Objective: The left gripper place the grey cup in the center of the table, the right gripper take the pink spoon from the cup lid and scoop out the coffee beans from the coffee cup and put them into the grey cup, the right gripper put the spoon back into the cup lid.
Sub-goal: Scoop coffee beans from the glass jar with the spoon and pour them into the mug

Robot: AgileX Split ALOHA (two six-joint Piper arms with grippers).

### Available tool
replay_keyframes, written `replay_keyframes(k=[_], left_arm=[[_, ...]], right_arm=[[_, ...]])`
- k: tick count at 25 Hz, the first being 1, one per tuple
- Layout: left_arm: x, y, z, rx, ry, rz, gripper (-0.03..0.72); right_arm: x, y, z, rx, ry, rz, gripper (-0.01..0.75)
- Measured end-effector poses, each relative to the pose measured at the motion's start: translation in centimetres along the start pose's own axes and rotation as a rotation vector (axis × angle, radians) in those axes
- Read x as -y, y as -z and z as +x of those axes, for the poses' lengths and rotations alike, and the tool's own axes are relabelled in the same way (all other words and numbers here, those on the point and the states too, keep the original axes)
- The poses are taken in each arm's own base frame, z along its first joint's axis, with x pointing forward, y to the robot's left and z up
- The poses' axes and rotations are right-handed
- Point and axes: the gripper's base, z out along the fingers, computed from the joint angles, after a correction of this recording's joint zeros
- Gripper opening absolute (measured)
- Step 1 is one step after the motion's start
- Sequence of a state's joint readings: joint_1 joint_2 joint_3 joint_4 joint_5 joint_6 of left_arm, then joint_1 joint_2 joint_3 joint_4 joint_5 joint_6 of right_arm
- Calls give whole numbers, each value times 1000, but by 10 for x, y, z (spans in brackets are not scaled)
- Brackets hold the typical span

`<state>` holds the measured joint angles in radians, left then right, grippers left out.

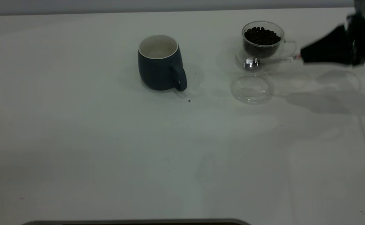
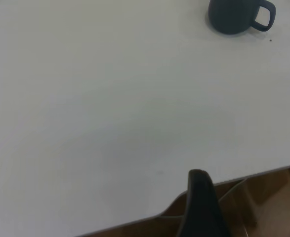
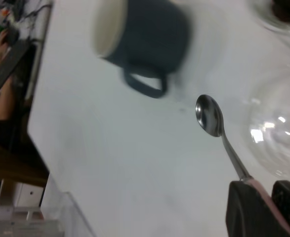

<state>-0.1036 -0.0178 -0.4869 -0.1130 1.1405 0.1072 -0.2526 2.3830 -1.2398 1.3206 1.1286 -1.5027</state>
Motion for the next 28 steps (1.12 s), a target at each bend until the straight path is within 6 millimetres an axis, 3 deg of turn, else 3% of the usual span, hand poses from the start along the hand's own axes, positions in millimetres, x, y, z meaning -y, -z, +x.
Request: replay_keyframes(k=[4,6,11,20,28], left_arm=[[0,0,0,0,0,0,565],[0,0,0,0,0,0,565],[0,0,0,0,0,0,565],[0,0,0,0,0,0,565],[0,0,0,0,0,0,565]], right_arm=[[-33,15,-31,71,71,-5,92],[-39,18,-50,118,82,5,92],[-20,19,-75,179,49,98,92],[20,-1,-60,160,-61,157,92],[34,-10,-50,147,-129,160,92]])
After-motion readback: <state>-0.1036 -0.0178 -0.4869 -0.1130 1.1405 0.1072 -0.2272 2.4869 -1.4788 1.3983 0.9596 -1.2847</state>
